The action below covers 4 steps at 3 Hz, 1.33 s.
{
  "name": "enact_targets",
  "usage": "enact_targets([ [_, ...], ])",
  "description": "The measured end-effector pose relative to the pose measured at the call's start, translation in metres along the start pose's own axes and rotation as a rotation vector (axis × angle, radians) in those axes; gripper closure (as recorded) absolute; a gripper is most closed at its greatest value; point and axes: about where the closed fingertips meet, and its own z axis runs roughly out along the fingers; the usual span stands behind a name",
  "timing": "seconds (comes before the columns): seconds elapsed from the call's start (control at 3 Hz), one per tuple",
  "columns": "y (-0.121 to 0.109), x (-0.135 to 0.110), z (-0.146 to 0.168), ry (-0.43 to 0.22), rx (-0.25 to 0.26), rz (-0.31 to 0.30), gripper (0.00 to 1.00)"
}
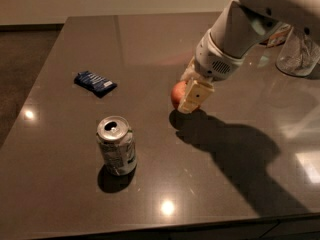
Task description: Move apple near 7up can
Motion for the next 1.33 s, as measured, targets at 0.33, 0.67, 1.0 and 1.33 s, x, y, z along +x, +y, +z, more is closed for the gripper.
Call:
enact_targets([
  [0.33, 0.039, -0.007, -0.005, -0.04, -0.041, -0.061, 1.0],
  [0.67, 0.069, -0.017, -0.002, -0.062, -0.082, -0.12, 1.0],
  [1.0, 0.095, -0.032, 0.01, -0.076, -0.12, -0.183, 1.0],
  [1.33, 0.108, -0.044, 0.015, -0.089, -0.138, -0.216, 1.0],
])
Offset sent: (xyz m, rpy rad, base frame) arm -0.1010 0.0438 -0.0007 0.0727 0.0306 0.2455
